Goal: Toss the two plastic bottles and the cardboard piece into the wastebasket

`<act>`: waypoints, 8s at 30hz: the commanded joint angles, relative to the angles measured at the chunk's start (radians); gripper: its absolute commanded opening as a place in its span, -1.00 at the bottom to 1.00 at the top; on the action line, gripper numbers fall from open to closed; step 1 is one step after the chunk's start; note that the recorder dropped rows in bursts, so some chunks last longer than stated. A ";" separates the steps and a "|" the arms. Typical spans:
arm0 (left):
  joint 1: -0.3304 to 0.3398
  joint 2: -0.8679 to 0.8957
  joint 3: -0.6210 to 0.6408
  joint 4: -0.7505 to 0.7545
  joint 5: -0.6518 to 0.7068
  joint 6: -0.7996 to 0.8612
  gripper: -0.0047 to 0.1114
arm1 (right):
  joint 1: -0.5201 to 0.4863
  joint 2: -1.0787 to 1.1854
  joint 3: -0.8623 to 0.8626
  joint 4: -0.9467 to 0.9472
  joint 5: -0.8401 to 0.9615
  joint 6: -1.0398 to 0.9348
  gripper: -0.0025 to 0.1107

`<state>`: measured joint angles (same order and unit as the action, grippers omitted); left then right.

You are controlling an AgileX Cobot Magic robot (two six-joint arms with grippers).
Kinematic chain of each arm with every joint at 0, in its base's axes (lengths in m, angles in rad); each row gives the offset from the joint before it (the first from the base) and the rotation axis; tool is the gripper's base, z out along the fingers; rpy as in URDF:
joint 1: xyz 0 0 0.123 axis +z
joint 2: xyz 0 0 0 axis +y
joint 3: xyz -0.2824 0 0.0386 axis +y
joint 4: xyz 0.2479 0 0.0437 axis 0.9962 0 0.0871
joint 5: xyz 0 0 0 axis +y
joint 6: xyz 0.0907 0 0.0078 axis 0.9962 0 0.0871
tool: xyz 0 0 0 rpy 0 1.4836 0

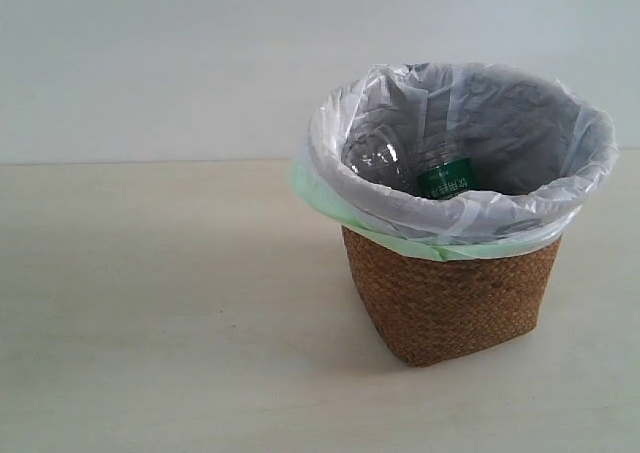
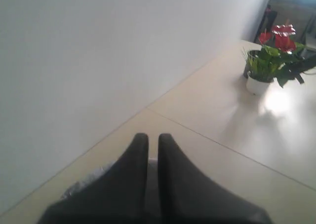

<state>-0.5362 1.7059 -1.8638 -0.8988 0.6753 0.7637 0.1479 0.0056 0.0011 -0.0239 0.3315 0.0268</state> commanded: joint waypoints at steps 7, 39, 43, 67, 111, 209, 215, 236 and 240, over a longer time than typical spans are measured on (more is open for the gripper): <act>0.008 -0.139 -0.003 0.241 0.090 -0.109 -0.85 | 0.001 -0.006 -0.001 -0.008 -0.009 -0.004 -0.91; 0.008 -1.208 0.856 0.548 -0.443 -0.331 -0.85 | 0.001 -0.006 -0.001 -0.008 -0.009 -0.004 -0.91; 0.008 -1.287 0.952 0.548 -0.451 -0.368 -0.85 | 0.001 -0.006 -0.001 -0.008 -0.009 -0.004 -0.91; 0.008 -1.345 1.373 0.544 -0.397 -0.591 -0.85 | 0.001 -0.006 -0.001 -0.008 -0.009 -0.004 -0.91; 0.637 -1.669 1.394 0.562 -0.393 -0.591 -0.85 | 0.001 -0.006 -0.001 -0.008 -0.009 -0.004 -0.91; 0.637 -1.706 1.864 0.862 -0.477 -0.865 -0.85 | 0.001 -0.006 -0.001 -0.008 -0.009 -0.004 -0.91; 0.637 -1.706 1.864 0.866 -0.393 -0.862 -0.85 | 0.001 -0.006 -0.001 -0.008 -0.009 -0.004 -0.91; 0.637 -1.706 1.864 0.866 -0.386 -0.689 -0.85 | 0.001 -0.006 -0.001 -0.008 -0.009 -0.004 -0.91; 0.637 -1.706 1.864 0.866 -0.386 -0.684 -0.85 | 0.001 -0.006 -0.001 -0.008 -0.009 -0.004 -0.91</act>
<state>0.0981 0.0016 -0.0029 -0.0263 0.2868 0.0701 0.1479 0.0056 0.0011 -0.0239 0.3315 0.0268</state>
